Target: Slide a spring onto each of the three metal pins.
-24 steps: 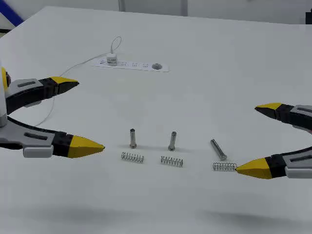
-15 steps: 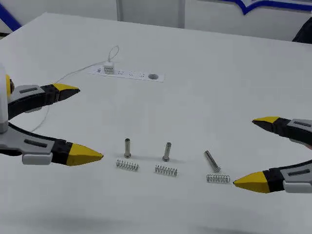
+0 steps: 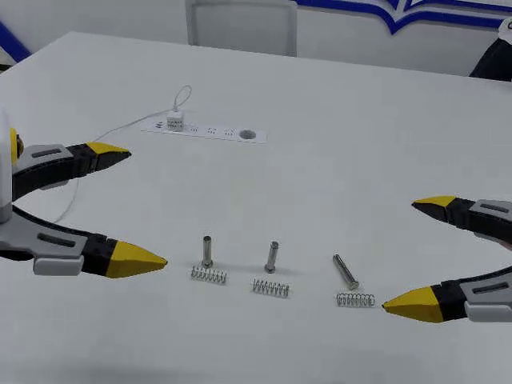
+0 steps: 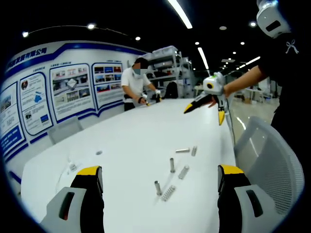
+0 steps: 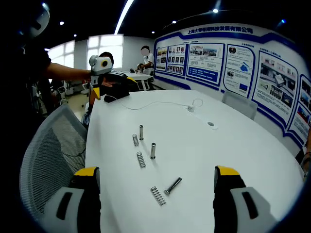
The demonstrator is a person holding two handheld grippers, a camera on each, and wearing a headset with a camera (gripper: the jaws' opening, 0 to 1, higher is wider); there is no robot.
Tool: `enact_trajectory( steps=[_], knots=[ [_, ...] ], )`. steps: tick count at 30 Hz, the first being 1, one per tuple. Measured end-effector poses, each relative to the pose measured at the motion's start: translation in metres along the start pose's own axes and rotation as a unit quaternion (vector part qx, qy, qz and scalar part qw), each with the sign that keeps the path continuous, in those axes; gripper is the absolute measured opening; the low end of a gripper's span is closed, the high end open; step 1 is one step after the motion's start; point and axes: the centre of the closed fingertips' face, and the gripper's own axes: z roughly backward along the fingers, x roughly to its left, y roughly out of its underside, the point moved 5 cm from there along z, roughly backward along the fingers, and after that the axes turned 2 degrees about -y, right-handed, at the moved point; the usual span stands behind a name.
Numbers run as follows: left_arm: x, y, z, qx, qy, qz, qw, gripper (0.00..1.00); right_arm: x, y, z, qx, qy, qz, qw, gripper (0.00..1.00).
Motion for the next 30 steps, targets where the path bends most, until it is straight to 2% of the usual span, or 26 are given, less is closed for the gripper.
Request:
enact_trajectory(
  steps=[5,11,20,30],
  knots=[
    [-0.001,-0.001,-0.004,0.004,0.009,-0.005,0.9999,1.0,0.001,-0.002,0.0,-0.005,0.002,-0.003,1.0,0.99],
    [-0.001,-0.002,-0.003,0.006,0.01,-0.015,0.9998,1.0,0.004,0.003,-0.002,0.001,0.002,-0.004,1.0,0.99],
    [0.001,0.002,0.0,0.008,0.013,-0.009,0.9998,1.0,0.003,0.005,-0.004,0.002,0.009,-0.011,0.9999,0.99],
    [-0.002,0.009,-0.007,0.007,0.015,0.0,0.9999,1.0,0.004,0.012,-0.015,0.001,0.013,-0.03,0.9995,0.99]
  ],
)
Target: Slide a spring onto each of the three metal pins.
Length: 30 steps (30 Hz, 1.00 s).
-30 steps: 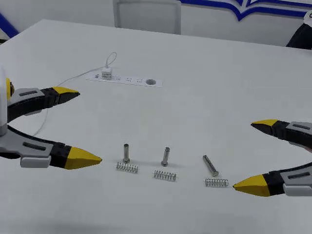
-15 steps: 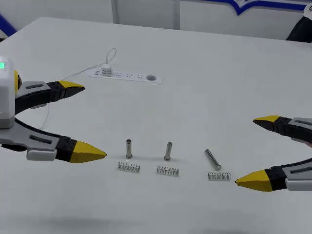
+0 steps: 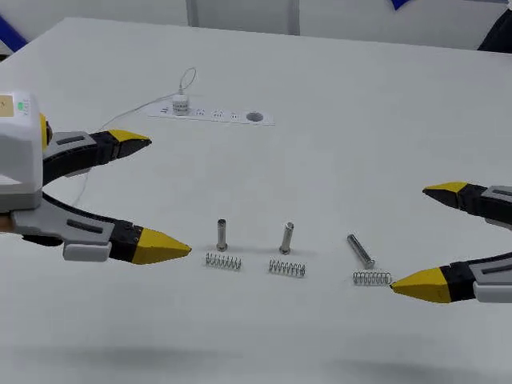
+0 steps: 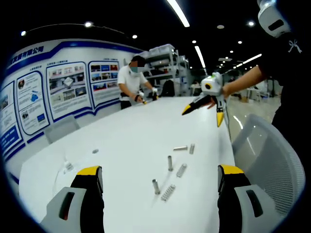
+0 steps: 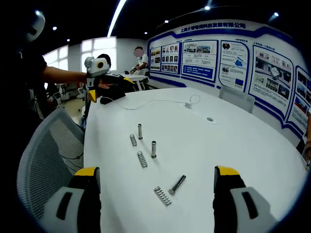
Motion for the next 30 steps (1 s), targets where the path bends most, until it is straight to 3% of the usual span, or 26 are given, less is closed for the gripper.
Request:
enact_trajectory(
  steps=[5,18,22,30],
  knots=[
    [-0.001,0.0,-0.002,-0.007,-0.002,0.005,1.0,1.0,-0.001,0.006,-0.001,0.001,0.005,-0.014,0.9999,0.94],
    [-0.001,0.006,-0.002,0.002,0.001,0.003,1.0,1.0,-0.013,0.009,-0.006,0.003,0.023,-0.032,0.9992,0.88],
    [-0.002,0.01,-0.005,0.013,0.004,-0.008,0.9999,1.0,-0.017,0.012,-0.005,0.006,0.029,-0.037,0.9989,0.86],
    [-0.003,0.016,-0.006,0.011,0.001,0.007,0.9999,1.0,-0.022,0.017,-0.01,0.014,0.03,-0.047,0.9983,0.85]
  ],
)
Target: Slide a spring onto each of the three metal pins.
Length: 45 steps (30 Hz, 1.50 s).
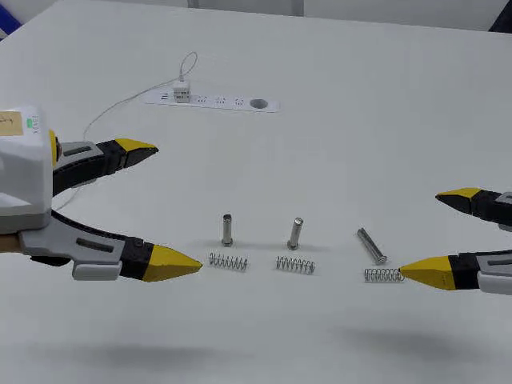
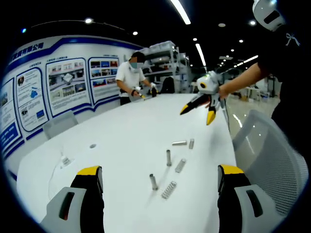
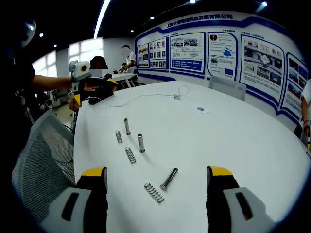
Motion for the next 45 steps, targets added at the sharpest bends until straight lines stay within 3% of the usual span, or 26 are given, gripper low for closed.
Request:
enact_trajectory(
  steps=[8,12,16,20,29,35,45],
  knots=[
    [0.005,0.002,0.008,-0.002,-0.012,0.008,0.9999,1.0,-0.002,-0.006,-0.011,0.003,-0.01,0.002,0.9999,0.84],
    [0.008,0.003,0.011,0.0,-0.01,0.011,0.9999,1.0,-0.003,-0.012,-0.016,-0.011,-0.011,-0.005,0.9999,0.85],
    [0.011,0.006,0.014,0.001,-0.012,0.013,0.9998,1.0,-0.006,-0.011,-0.021,-0.003,-0.007,-0.002,1.0,0.81],
    [0.014,0.006,0.014,-0.004,-0.023,0.018,0.9996,1.0,-0.007,-0.01,-0.027,-0.003,-0.013,-0.025,0.9996,0.8],
    [0.019,0.007,0.009,-0.009,-0.021,0.022,0.9995,1.0,-0.016,-0.003,-0.042,0.02,0.008,-0.047,0.9987,0.69],
    [0.018,0.007,0.007,-0.013,-0.019,0.023,0.9995,1.0,-0.026,0.012,-0.052,0.062,0.036,-0.067,0.9951,0.61],
    [0.016,0.013,0.006,0.0,-0.009,0.029,0.9995,1.0,-0.028,0.026,-0.075,0.09,0.034,-0.089,0.9914,0.46]
  ],
)
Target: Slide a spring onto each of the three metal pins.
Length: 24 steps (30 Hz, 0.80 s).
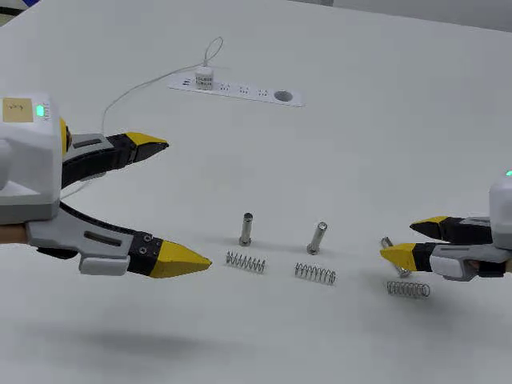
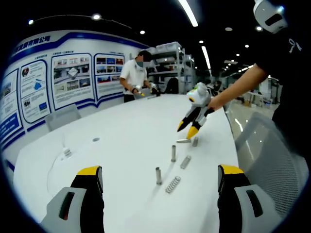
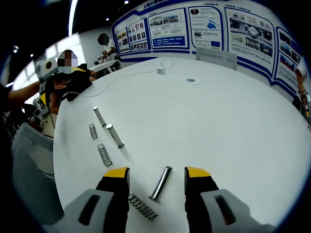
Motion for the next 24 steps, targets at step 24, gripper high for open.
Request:
enact_trajectory(
  steps=[24],
  knots=[
    [-0.003,0.0,0.003,-0.002,-0.002,0.011,0.9999,0.99,-0.012,0.007,-0.022,0.058,0.044,-0.032,0.9969,0.25]
  ],
)
